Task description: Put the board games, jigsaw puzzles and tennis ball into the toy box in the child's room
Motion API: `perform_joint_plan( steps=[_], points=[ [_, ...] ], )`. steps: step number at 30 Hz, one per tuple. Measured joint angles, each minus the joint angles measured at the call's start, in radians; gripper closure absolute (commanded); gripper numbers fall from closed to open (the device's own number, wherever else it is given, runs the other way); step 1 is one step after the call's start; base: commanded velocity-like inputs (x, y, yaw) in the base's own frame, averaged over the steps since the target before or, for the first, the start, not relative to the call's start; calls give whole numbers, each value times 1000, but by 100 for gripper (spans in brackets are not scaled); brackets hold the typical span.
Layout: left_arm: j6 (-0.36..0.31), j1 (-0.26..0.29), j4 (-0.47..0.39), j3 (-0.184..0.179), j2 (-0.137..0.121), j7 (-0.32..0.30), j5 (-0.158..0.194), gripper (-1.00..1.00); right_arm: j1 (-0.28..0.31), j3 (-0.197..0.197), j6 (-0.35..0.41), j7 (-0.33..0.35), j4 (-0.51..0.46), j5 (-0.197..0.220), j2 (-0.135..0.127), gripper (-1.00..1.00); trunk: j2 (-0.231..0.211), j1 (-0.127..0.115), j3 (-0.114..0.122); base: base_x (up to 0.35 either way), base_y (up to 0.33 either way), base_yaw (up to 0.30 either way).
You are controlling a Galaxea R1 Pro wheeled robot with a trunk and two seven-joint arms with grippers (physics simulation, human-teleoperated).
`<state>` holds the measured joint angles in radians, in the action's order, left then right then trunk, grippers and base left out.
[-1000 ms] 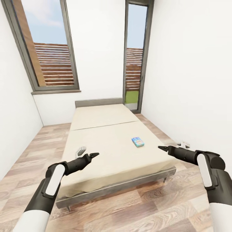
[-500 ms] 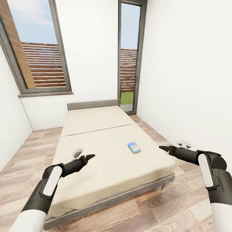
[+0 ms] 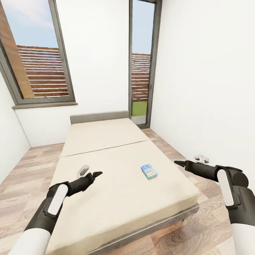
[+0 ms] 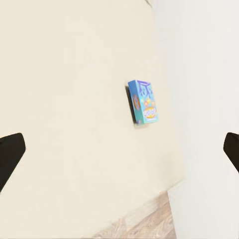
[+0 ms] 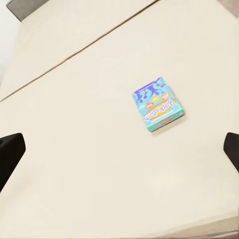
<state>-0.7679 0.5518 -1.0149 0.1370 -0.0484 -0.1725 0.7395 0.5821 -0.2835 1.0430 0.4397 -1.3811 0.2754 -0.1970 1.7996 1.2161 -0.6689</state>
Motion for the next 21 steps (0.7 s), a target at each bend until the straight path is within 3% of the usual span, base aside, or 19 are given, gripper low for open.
perform_joint_plan(
  steps=[12, 21],
  points=[
    [47, 24, 83, -4, -4, 1, -3, -100, -4, 4, 0, 0, -1, -4, 5, -100, 0, 0, 0, 322, -70, -1],
    [80, 29, 98, -10, 4, 10, -4, -100, -4, 9, 0, 0, -1, -4, 7, -100, 0, 1, 0, 115, -71, 0]
  ],
)
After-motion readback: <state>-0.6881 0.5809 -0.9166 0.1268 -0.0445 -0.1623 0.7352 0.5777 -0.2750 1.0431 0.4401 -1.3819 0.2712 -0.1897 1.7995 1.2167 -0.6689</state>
